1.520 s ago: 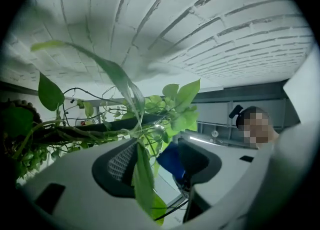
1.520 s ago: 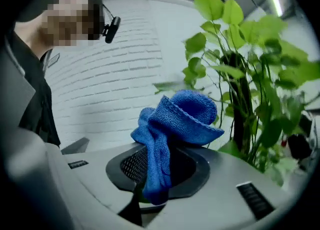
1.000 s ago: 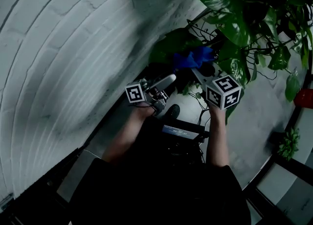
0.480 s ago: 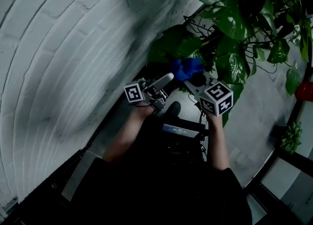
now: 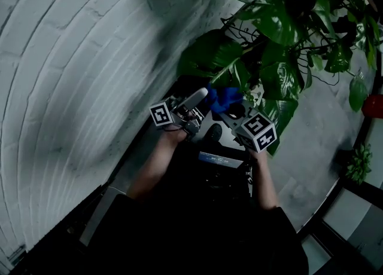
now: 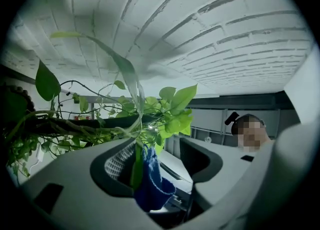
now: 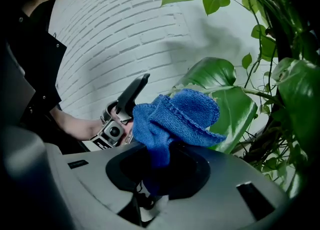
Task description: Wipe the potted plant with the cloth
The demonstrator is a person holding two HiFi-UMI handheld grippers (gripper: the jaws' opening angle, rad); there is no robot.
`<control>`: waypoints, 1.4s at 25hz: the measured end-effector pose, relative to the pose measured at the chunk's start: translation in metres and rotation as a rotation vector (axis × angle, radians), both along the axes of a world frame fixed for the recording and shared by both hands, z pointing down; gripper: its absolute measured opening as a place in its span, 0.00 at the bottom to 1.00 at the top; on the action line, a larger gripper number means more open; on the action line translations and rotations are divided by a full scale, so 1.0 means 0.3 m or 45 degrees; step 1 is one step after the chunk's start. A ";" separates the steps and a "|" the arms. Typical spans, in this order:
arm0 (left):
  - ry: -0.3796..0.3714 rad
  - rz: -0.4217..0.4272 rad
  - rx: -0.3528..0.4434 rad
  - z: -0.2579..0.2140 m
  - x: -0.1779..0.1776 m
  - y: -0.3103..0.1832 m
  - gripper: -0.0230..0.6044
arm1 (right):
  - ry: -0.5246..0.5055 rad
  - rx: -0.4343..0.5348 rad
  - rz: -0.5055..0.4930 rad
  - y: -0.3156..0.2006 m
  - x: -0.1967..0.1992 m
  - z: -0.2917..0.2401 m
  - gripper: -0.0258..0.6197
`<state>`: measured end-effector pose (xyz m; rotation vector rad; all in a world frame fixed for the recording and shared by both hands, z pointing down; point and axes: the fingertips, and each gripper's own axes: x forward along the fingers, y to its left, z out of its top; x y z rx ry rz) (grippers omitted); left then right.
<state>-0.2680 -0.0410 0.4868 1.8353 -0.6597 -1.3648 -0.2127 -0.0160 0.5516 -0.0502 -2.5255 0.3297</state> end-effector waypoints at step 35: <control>-0.066 -0.080 -0.032 0.038 -0.105 -0.007 0.47 | -0.562 -0.294 -0.039 0.007 0.261 -0.506 0.21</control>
